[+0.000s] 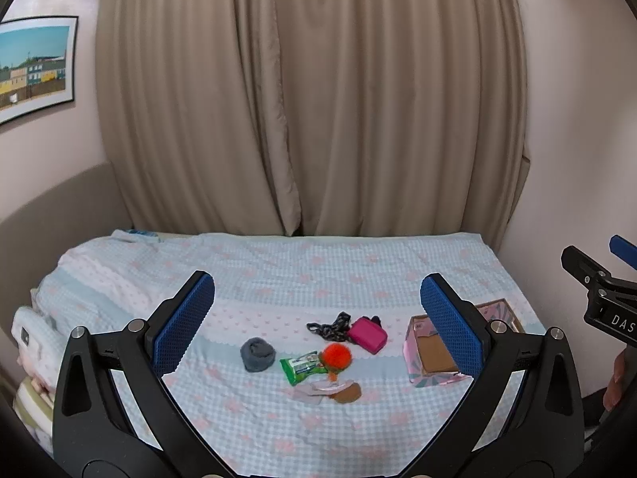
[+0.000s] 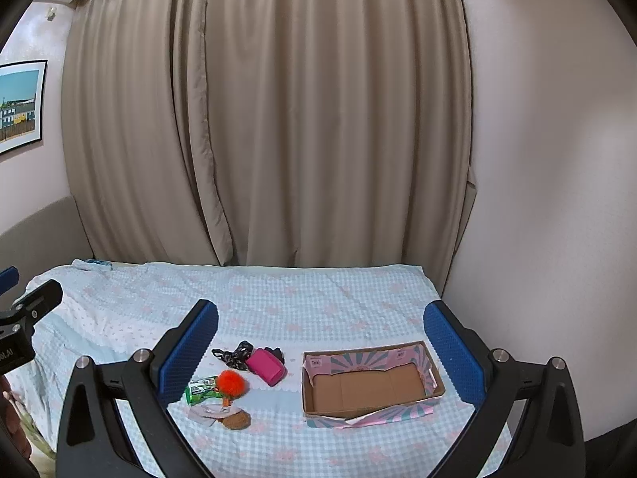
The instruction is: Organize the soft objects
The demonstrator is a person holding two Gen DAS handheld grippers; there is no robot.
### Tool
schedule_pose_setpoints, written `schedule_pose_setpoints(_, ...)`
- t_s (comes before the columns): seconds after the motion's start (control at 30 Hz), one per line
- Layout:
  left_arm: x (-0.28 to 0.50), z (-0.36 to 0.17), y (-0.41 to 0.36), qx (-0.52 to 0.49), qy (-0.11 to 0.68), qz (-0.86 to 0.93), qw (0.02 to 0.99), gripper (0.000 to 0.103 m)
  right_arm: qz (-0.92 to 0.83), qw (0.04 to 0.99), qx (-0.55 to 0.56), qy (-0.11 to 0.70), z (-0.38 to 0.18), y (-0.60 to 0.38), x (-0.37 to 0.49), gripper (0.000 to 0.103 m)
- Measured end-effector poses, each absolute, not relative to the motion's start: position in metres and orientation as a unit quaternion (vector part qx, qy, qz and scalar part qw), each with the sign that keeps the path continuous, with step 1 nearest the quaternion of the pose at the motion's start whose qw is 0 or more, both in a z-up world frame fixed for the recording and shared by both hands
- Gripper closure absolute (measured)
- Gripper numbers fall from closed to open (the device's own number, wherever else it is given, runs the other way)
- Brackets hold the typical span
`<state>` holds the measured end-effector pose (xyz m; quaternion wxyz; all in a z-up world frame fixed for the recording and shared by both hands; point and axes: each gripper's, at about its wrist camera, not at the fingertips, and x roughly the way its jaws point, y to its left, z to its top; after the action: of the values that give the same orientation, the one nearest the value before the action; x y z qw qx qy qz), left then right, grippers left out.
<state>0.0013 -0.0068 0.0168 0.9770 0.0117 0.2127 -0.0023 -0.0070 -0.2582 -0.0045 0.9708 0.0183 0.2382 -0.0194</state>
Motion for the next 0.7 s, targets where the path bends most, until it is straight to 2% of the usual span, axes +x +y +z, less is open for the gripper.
schedule_pose_setpoints(0.7, 0.0041, 0.0181, -0.0085, 0.009, 0.212, -0.006, 0.977, 0.000, -0.021, 0.971, 0.021, 0.239, -0.0065, -0.2572, -0.0053, 0.000)
